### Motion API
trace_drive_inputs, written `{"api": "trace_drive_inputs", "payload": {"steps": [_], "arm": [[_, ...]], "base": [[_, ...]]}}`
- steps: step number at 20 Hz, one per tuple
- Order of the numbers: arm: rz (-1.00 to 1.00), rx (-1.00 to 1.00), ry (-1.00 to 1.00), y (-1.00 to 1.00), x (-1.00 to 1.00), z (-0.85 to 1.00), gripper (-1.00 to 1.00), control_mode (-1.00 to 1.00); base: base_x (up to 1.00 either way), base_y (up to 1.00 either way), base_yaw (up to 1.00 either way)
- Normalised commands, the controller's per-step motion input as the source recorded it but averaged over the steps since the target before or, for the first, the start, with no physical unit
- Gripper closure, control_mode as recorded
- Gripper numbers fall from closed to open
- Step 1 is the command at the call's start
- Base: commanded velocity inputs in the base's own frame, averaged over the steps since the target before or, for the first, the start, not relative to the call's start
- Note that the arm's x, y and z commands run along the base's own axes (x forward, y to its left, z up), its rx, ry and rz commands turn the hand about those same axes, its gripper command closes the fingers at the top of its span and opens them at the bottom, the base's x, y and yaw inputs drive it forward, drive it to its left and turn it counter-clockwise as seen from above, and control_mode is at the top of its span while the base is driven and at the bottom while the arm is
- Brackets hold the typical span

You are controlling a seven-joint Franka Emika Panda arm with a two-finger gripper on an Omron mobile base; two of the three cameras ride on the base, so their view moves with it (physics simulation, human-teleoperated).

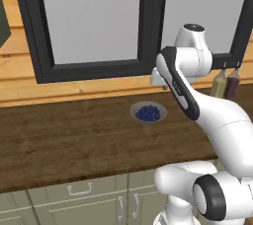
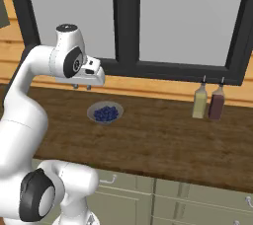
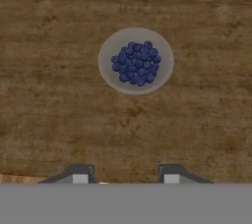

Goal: Take a straw from the drawer in front and place it inside the glass cup on the dining counter.

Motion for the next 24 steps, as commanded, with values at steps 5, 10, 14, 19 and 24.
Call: {"api": "trace_drive_inputs", "payload": {"steps": [5,10,14,19,24], "arm": [[0.0,0.0,0.0,0.0,-0.03,0.0,-1.0,1.0],[0.0,0.0,0.0,0.0,0.0,0.0,-1.0,1.0],[0.0,0.0,0.0,0.0,0.0,0.0,-1.0,1.0],[0.0,0.0,0.0,0.0,0.0,0.0,-1.0,1.0],[0.0,0.0,0.0,0.0,0.0,0.0,-1.0,1.0]], "base": [[-0.23,0.0,0.0],[-0.9,0.0,0.0],[-0.74,-0.08,0.06],[-0.27,-0.51,0.4],[-0.06,-0.78,0.64]]}}
